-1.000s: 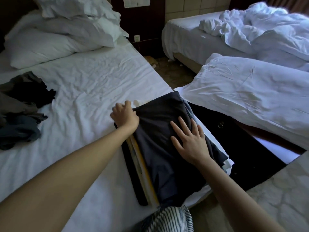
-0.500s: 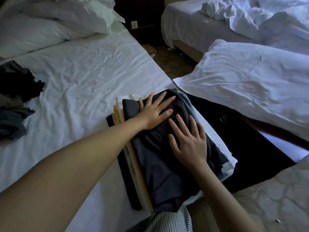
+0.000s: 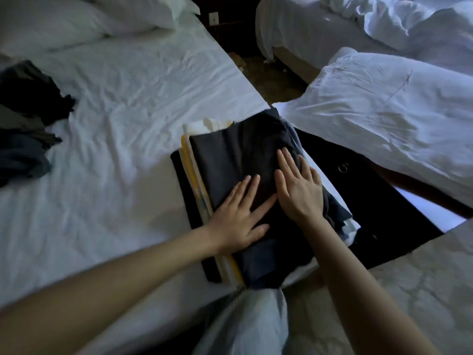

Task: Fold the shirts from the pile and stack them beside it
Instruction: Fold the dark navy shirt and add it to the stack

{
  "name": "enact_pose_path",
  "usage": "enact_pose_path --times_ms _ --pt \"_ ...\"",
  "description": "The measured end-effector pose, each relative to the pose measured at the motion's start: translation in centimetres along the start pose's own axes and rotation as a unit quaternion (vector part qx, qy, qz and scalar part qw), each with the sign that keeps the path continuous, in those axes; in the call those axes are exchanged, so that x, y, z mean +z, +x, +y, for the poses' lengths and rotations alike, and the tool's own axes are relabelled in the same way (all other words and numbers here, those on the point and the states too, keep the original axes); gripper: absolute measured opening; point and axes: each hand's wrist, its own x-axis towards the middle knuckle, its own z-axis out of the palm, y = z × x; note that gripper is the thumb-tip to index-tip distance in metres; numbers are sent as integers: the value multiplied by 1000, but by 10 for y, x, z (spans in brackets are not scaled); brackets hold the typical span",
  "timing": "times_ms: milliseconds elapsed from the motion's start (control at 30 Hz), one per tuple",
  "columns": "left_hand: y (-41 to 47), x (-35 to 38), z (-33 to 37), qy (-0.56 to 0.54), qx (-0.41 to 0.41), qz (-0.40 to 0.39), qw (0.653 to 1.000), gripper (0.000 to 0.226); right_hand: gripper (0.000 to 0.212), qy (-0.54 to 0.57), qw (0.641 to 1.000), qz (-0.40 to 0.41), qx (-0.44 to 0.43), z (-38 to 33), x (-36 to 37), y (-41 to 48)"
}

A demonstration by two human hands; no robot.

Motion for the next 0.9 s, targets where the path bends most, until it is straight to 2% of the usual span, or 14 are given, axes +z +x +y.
enact_pose_path --times_ms 133,167,233,300,333,400,467,500,567,633,667,733,833,900 --pt "-37 -16 -15 35 223 -58 972 47 68 -12 999 -39 -3 -6 -6 0" --pt "-40 -24 -20 19 253 -71 965 46 70 -27 999 -37 -6 -8 -7 0" --pt "-44 -42 -23 -103 272 -95 952 42 74 -51 999 4 -19 -13 -8 -5" --pt "-43 -62 -23 -226 205 -68 950 30 67 -51 995 75 -31 -20 -8 -15" --pt "-40 -70 -25 -241 147 -28 959 25 63 -46 993 105 -28 -24 -7 -20" --pt "-30 -74 -31 -217 44 44 974 26 59 -26 990 135 -13 -38 -5 -29" --pt "-15 -70 -39 -170 -2 70 983 34 60 -9 992 122 -6 -53 -1 -39" --pt "-7 -67 -42 -138 -10 58 989 39 61 -12 995 101 -8 -59 4 -45" --pt "5 -63 -52 -65 -43 -36 996 49 66 -41 997 60 -17 -66 15 -58" --pt "8 -56 -68 20 -93 -154 984 50 67 -75 996 37 -33 -64 25 -71" --pt "9 -55 -77 63 -111 -182 975 51 65 -85 995 31 -42 -61 27 -76" --pt "9 -55 -93 87 -170 -189 963 54 62 -93 994 24 -60 -57 29 -86" --pt "7 -59 -111 2 -290 -196 937 54 58 -79 990 -7 -116 -61 27 -109" --pt "10 -67 -109 -42 -329 -173 927 52 53 -44 985 -5 -167 -65 15 -114"
